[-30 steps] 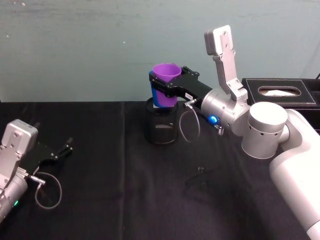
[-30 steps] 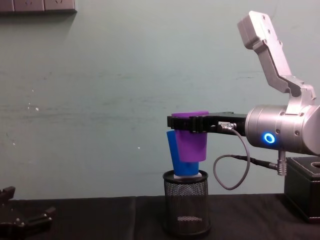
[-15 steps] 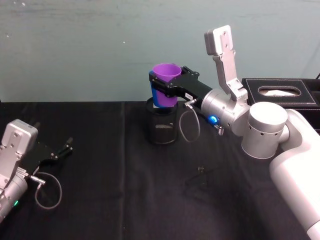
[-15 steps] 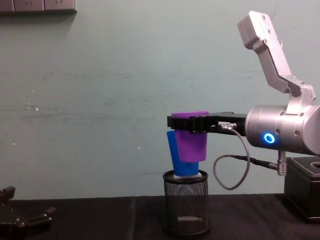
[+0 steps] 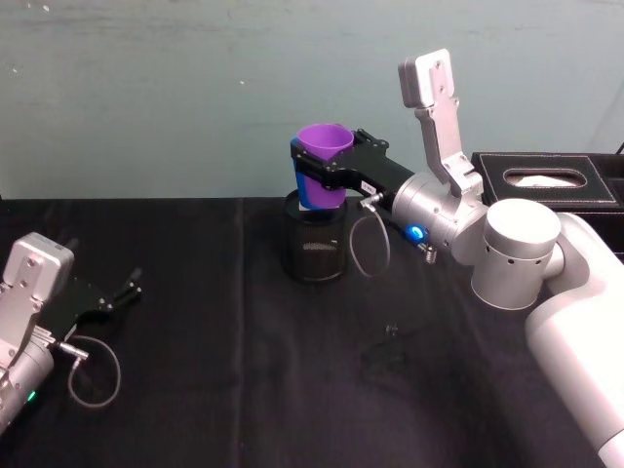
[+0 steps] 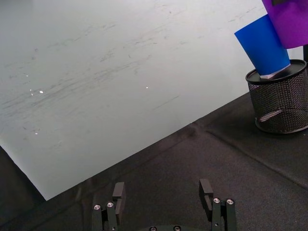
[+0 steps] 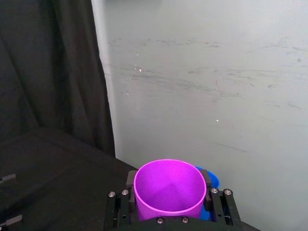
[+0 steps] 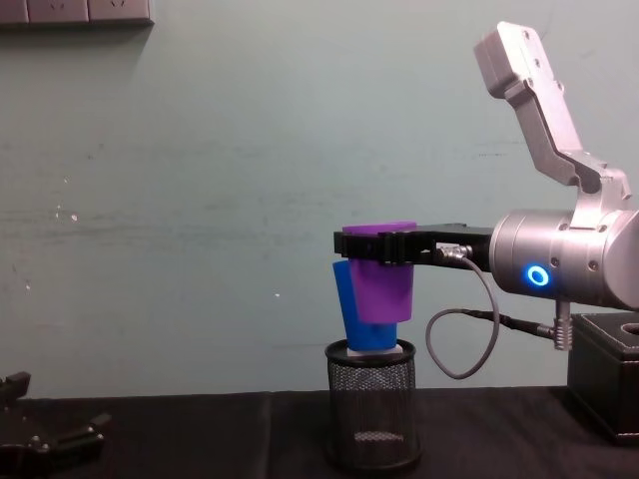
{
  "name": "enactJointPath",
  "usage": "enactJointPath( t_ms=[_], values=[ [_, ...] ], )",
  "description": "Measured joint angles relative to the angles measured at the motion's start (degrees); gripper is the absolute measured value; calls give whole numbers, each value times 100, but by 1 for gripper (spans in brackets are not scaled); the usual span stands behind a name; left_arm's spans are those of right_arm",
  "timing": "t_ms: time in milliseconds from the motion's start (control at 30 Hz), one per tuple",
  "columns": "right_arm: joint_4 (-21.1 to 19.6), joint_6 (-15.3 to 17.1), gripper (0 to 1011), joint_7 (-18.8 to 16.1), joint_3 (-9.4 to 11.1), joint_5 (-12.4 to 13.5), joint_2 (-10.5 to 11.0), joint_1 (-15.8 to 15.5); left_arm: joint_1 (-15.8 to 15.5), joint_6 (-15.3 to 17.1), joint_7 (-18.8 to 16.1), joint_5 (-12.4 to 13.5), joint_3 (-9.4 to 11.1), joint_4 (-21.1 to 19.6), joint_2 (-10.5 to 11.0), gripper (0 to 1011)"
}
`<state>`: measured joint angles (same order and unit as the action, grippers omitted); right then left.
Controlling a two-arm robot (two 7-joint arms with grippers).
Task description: Pick up one cup with a gripper and tap it against the other cup.
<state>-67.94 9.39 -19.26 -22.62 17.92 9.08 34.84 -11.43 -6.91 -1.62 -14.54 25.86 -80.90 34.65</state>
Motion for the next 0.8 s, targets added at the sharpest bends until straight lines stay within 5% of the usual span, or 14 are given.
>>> enactJointPath(
  t_ms=[800],
  values=[
    [0, 0, 762, 1, 0, 0, 0, 0, 0, 0, 0, 0, 0, 0, 0, 1000]
  ],
)
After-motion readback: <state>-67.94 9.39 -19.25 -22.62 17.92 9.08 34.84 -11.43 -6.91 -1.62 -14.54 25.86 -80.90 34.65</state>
